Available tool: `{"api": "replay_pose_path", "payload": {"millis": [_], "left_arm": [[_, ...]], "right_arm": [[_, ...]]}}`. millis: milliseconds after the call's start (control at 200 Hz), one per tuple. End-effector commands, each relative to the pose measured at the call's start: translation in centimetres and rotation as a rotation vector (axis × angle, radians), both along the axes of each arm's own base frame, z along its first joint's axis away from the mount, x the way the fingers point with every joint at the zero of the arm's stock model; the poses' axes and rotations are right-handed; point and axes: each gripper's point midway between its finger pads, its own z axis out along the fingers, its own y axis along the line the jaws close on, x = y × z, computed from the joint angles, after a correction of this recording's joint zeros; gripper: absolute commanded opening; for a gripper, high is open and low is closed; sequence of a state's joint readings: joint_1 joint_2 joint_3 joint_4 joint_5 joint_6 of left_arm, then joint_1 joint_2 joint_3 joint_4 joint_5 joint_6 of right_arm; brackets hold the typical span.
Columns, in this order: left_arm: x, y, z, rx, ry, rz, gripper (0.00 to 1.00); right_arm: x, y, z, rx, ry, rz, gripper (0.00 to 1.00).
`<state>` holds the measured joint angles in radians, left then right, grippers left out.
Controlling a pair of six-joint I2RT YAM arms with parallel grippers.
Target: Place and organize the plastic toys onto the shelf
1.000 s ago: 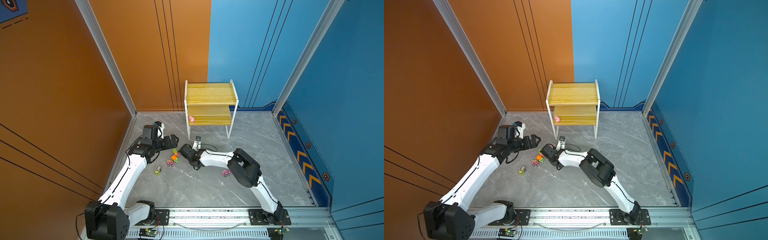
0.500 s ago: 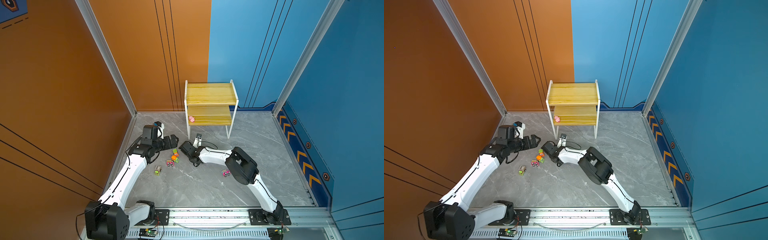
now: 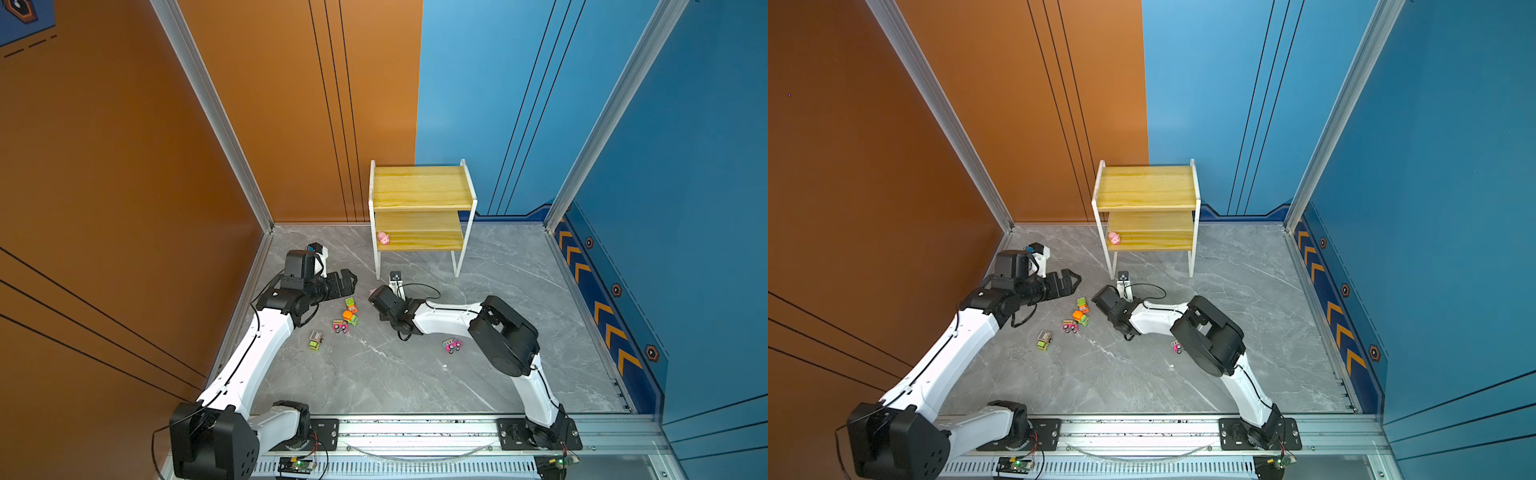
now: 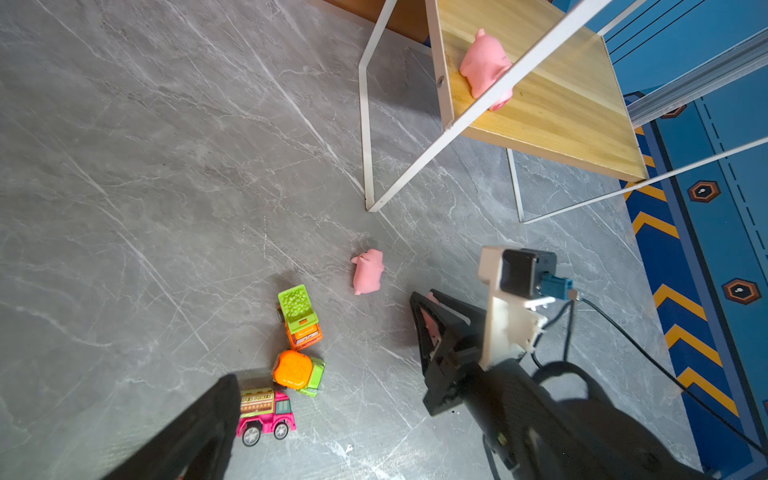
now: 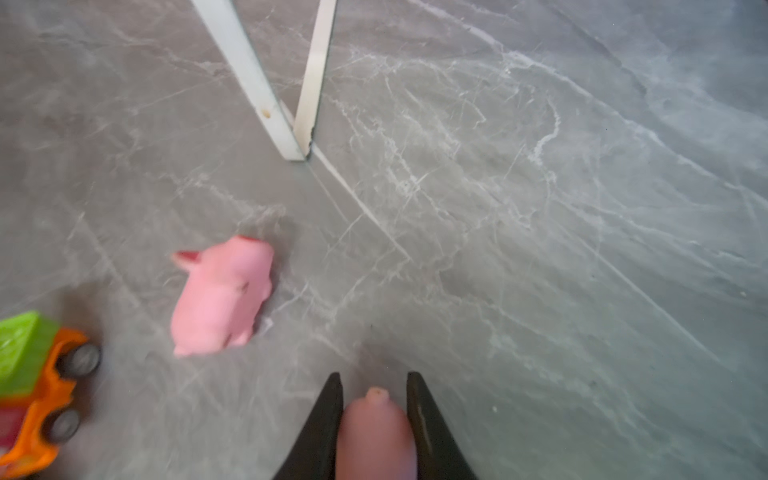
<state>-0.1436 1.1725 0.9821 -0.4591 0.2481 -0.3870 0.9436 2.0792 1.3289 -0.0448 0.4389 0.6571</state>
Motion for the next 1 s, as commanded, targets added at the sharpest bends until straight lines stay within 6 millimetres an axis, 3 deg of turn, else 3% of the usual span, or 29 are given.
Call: {"api": "replay_pose_path", "payload": {"millis": [0, 210, 425, 616, 721, 761, 991], "left_arm": [[0.1, -0.1, -0.3, -0.019, 0.002, -0.006, 1.00], [0.1, -0.3, -0.4, -0.021, 0.006, -0.011, 1.00], [0.1, -0.5, -0.7, -0.012, 0.013, -0.018, 1.00], [0.1, -0.7, -1.1, -0.009, 0.022, -0.023, 1.00], [0.1, -0.8, -1.2, -0.005, 0.025, -0.026, 1.00], [0.1, -0.7, -1.3, -0.002, 0.026, -0.026, 1.00], [0.3, -0.8, -1.7, 0.001, 0.038, -0.027, 1.00]], "right_arm": [[-1.3, 2.0, 4.5, 0.114, -0.084, 0.256, 0.26], [-4.2, -0.1, 6.9, 0.148, -0.068, 0.513, 0.27], [-4.1, -3.9, 7.7, 0.150, -0.062, 0.529, 0.28], [-2.4, -7.7, 5.1, 0.053, -0.054, 0.415, 0.29], [-1.9, -8.6, 3.4, 0.023, -0.052, 0.366, 0.28], [-0.7, -10.3, 2.7, 0.007, -0.052, 0.307, 0.28], [1.1, -11.9, -0.2, -0.002, -0.033, 0.229, 0.28]]}}
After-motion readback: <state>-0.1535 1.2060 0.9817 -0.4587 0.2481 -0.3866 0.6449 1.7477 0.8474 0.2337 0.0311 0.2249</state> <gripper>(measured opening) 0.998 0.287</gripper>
